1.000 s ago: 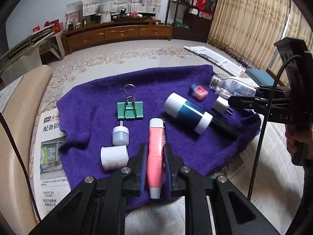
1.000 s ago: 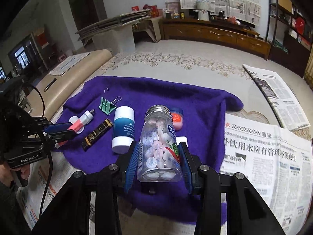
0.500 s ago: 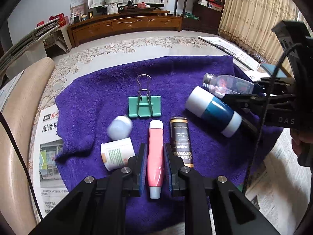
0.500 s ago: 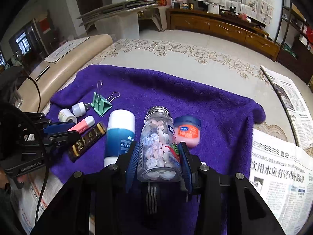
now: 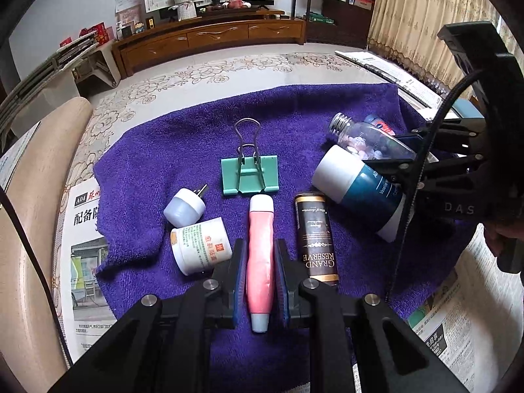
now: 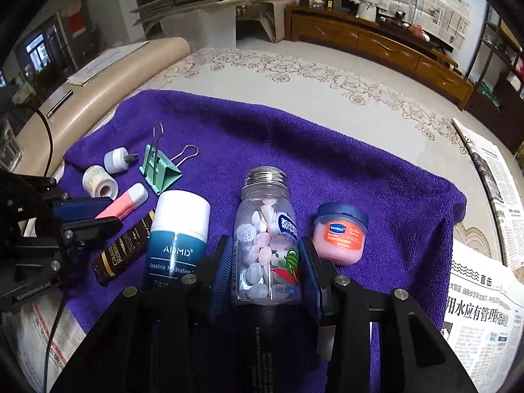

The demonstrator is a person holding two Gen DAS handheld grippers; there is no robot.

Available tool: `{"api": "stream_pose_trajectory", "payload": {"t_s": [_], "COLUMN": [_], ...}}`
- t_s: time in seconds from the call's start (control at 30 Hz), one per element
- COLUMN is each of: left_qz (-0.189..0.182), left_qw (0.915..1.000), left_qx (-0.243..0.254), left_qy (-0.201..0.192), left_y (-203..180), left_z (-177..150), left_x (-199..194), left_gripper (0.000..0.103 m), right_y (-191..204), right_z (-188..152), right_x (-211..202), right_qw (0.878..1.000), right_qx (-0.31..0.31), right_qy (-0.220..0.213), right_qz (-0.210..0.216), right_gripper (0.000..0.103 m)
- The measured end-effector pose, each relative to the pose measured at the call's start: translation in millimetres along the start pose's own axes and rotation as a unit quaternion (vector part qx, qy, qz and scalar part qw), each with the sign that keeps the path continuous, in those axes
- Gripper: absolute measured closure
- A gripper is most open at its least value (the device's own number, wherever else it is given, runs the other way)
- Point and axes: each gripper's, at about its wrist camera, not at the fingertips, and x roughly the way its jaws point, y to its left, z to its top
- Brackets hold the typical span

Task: Organize rigid objects
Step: 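Lower the tube and bottle onto the towel and open both tools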

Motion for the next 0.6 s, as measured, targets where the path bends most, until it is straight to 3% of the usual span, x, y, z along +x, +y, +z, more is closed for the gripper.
{"api": "stream_pose_trajectory", "payload": {"t_s": [0.2, 0.37, 0.5, 0.57, 0.6], "left_qz": [-0.001, -0.013, -0.010, -0.010, -0.011], "left_qw": [1.0000, 0.9998, 0.9997, 0.9998, 0.9999], "left_qx": [0.000, 0.005, 0.008, 0.003, 0.000], "left_qy": [0.006, 0.016, 0.020, 0.017, 0.012], "left_y": [-0.1, -2.1, -6.8, -7.6, -8.7], "left_z": [1.2, 2.8, 3.0, 1.3, -0.2], "left_x": [0.5, 1.5, -1.3, -9.0, -15.9], "left_gripper": [0.086, 0.074, 0.072, 0.069, 0.058], "right_y": [0.1, -3.6, -9.8, -13.1, -14.4], "right_z": [-1.8, -5.7, -10.6, -14.4, -16.3], "right_x": [-1.5, -6.3, -21.2, -35.1, -41.8], "right_qw": [1.000, 1.000, 1.000, 0.999, 0.999], "right_qx": [-0.006, -0.012, 0.003, 0.011, 0.018], "right_qy": [0.004, 0.008, -0.001, -0.014, -0.018], "right_qz": [0.000, 0.020, 0.024, 0.031, 0.033], "right_gripper": [0.062, 0.061, 0.055, 0.046, 0.042]}}
